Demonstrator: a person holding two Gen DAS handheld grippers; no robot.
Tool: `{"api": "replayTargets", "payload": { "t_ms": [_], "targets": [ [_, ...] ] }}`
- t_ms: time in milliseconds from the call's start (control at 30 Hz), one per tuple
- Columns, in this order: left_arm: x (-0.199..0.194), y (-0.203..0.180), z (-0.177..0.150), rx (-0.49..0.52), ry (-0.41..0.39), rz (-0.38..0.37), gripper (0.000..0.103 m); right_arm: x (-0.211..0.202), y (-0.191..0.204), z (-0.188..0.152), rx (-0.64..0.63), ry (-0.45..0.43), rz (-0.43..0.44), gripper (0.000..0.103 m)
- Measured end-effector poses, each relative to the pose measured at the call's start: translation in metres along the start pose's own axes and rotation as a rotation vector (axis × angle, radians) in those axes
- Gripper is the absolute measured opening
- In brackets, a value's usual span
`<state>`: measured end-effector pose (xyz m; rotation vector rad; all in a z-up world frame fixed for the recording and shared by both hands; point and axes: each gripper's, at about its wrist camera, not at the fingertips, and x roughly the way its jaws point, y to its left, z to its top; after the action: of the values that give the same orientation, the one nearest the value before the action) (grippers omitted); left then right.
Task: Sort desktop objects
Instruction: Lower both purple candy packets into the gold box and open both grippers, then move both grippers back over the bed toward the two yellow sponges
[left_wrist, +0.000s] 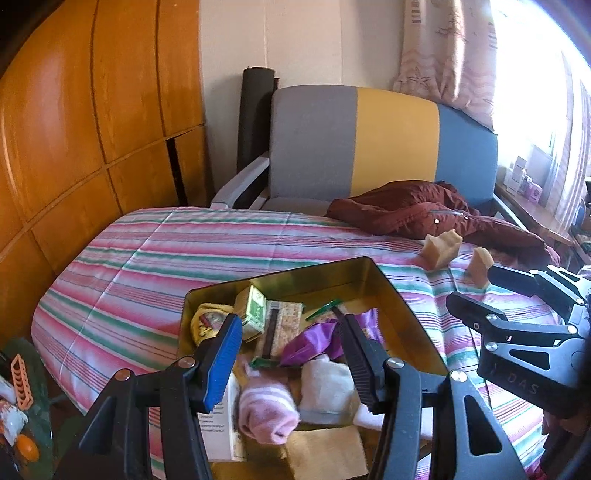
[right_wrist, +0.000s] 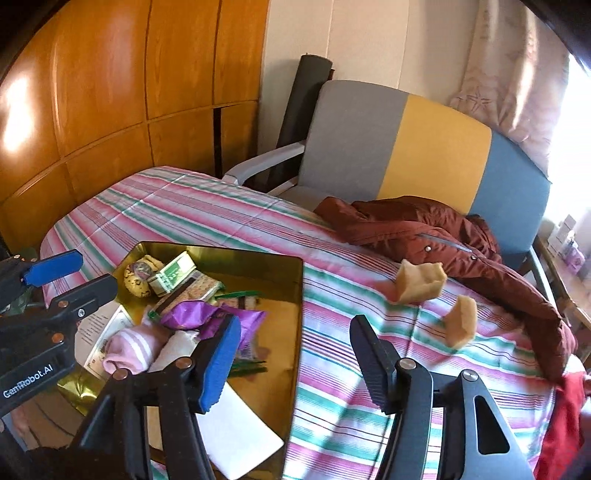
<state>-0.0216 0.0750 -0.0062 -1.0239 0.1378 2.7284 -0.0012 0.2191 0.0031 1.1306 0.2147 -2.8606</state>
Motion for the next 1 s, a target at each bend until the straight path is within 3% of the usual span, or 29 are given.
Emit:
{"api": "replayTargets", "payload": {
  "t_ms": [667, 1000],
  "targets": [
    [0.017, -0.075, 0.031, 0.128, -0.02, -0.077, 0.056, 0.014, -0.075, -0.015, 0.093, 0.033, -0.093, 0.064],
    [0.043, -0.119, 0.055, 0.176, 0.017, -0.169, 0.056, 0.042, -0.128, -0.028, 0.165, 0.099, -0.154, 0.064]
  ]
}}
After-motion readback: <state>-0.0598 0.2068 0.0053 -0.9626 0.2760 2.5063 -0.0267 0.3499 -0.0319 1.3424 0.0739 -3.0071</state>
